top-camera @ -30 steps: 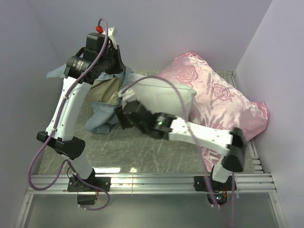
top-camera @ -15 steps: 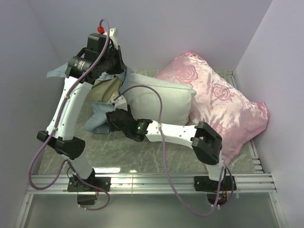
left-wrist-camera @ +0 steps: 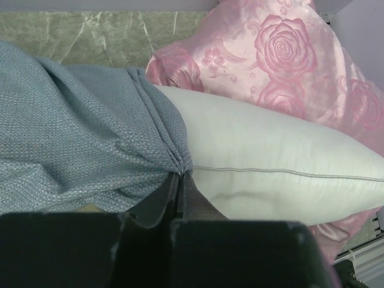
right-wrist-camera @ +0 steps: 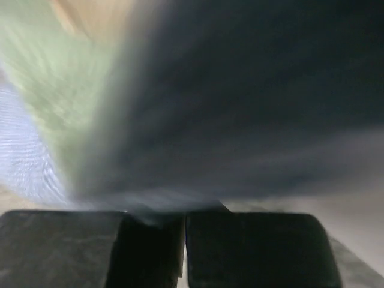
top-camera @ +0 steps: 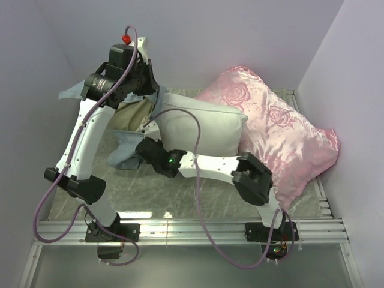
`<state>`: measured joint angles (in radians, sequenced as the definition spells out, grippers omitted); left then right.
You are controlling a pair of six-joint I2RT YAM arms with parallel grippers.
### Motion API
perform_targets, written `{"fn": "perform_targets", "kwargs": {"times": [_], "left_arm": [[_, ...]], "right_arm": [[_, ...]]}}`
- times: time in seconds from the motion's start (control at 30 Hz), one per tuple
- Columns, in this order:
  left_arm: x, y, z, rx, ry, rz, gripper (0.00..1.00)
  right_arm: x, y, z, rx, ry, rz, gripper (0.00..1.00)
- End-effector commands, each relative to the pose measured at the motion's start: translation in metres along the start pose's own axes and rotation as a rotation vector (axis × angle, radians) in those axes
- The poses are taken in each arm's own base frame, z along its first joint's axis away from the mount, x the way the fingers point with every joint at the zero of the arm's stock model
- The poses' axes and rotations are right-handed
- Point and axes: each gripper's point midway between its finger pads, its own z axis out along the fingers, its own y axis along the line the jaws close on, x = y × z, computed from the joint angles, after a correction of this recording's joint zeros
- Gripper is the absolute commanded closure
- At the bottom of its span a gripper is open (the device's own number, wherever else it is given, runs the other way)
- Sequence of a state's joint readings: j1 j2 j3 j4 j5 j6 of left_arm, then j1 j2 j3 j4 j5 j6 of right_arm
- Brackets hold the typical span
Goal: Remove the pillowcase from the pillow
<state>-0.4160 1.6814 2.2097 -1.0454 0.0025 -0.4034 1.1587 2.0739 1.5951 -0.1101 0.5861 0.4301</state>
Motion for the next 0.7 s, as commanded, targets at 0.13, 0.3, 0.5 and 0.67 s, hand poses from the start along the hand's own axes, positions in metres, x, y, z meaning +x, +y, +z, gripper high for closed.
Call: {"fn": "perform_targets", "kwargs": {"times": [0.13, 0.3, 0.5, 0.67], "left_arm": [[-0.031, -0.014, -0.017, 0.059, -0.137, 0.013, 0.97], [-0.046, 0.001, -0.017, 0.052, -0.168, -0.039, 0.86], [-0.011, 0.014, -0.005, 0.050, -0.124, -0.067, 0.56], [0.007, 0.017, -0.025, 0.085, -0.180, -0.087, 0.37]], "right_arm": [[-0.182, -0.012, -0.147, -0.115, -0.274, 0.180, 1.00], [-0.246, -0.025, -0.204, -0.149, -0.339, 0.180, 1.00], [-0.228, -0.039, -0.187, -0.092, -0.243, 0.145, 1.00], [-0.168, -0.058, -0.158, -0.111, -0.126, 0.219, 1.00]]}}
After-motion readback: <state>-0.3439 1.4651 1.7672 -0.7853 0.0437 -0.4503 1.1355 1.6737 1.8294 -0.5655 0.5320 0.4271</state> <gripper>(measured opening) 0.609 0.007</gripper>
